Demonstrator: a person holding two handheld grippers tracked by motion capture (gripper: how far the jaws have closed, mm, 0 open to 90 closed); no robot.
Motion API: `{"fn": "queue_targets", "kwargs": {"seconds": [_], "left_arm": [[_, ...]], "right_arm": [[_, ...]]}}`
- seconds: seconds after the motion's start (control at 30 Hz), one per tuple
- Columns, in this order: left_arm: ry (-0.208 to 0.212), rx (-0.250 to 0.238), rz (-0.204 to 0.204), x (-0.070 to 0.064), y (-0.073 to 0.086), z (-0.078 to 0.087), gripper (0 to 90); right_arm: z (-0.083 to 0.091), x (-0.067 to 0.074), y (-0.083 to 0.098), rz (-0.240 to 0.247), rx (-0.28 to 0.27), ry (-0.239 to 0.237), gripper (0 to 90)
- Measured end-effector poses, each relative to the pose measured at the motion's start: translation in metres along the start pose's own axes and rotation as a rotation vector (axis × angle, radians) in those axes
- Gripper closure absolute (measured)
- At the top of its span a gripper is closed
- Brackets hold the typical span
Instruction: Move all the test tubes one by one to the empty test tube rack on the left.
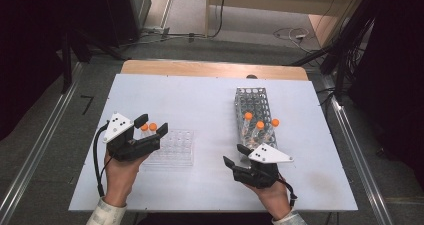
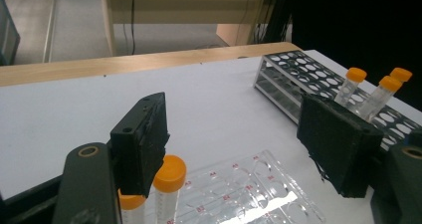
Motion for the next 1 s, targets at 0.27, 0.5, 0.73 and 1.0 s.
{"fn": "queue_targets", "kwargs": {"seconds": [0.27, 0.5, 0.73, 1.0], "left_arm": [[0.033, 0.024, -0.007, -0.011, 0.004, -0.003, 24.9], [0.048, 0.034, -0.014, -0.017, 0.005, -0.005, 22.7], [0.053, 0.042, -0.02, -0.02, 0.007, -0.006, 19.5], [0.057, 0.041, -0.029, -0.024, 0.008, -0.008, 18.3]], "right_arm": [[0.017, -0.031, -0.003, -0.045, -0.038, 0.078, 39.0], [0.029, -0.059, 0.002, -0.064, -0.043, 0.172, 39.1], [0.037, -0.085, 0.007, -0.11, -0.051, 0.244, 40.3], [0.034, -0.112, 0.013, -0.154, -0.047, 0.333, 45.6]]}}
Point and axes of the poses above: each handheld gripper's, and its own axes: z roughly backward along the jaws, y roughly out of its underside, x roughly to its left, the point moved 8 cm from there along -z, roughly forward along the jaws, and after that the axes turned 1 degree about x, right-handed, at the moved point
